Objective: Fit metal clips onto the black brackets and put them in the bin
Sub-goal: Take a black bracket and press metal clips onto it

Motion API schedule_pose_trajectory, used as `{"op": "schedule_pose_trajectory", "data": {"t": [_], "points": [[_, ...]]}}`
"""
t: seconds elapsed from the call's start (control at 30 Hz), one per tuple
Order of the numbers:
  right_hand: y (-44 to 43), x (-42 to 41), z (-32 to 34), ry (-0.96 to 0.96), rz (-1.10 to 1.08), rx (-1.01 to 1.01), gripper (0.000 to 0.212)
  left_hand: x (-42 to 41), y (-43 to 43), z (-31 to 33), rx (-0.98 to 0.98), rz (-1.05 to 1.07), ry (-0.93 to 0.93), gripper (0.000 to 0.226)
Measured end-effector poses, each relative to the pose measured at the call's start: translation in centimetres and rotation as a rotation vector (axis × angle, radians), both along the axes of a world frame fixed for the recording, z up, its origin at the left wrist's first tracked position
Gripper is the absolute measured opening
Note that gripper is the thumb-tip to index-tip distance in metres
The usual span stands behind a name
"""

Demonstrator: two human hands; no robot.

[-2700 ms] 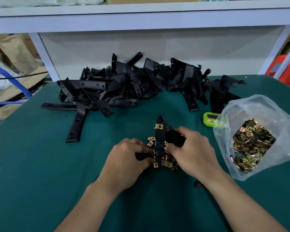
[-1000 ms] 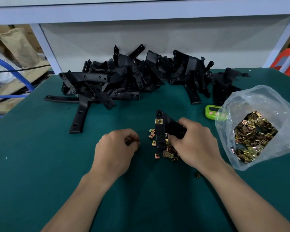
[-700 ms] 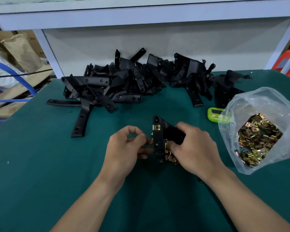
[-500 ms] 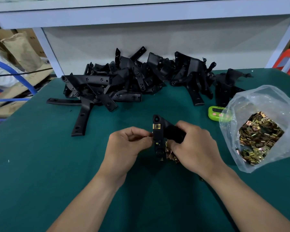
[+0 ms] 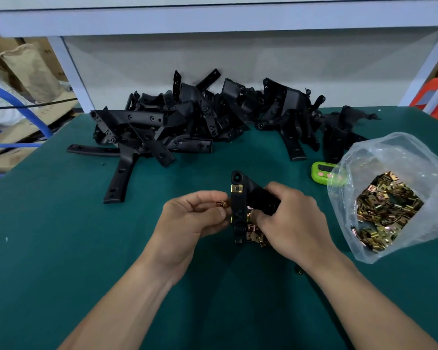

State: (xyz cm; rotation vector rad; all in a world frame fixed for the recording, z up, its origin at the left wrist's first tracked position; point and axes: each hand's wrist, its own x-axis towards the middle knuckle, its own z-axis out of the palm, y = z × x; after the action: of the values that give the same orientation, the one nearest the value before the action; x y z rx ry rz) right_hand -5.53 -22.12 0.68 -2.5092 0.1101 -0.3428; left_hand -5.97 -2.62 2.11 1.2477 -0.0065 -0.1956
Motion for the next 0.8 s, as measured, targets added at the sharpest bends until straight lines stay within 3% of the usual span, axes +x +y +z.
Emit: {"op": "schedule_pose_trajectory", "data": {"t": [0.07,0.23,0.43,0.67,0.8], "points": [[-0.07,0.04,0.06,-0.004,0.000,0.016,0.022,-0.03,0.03,-0.03,0.008,-0.002,0.017,0.017],[-0.12,0.09,0.16,-0.002,-0.011,0.047,0.019,-0.22,0.19,0.00,0.083,-0.055,0.014,0.031],[-0.11,0.09,0.39,0.016,0.013,0.054,0.020,-0.17,0.28,0.07,0.121,-0.076,0.007,0.029],[-0.24,0.07,0.36,0.017,0.022,0.060,0.021,-0.36,0.32,0.43,0.094,-0.136,0.008,0.018],[-0.38,0.28,0.30,0.043,0.048,0.148,0.020,-0.34,0.34,0.81,0.033,-0.170,-0.003,0.023]]}}
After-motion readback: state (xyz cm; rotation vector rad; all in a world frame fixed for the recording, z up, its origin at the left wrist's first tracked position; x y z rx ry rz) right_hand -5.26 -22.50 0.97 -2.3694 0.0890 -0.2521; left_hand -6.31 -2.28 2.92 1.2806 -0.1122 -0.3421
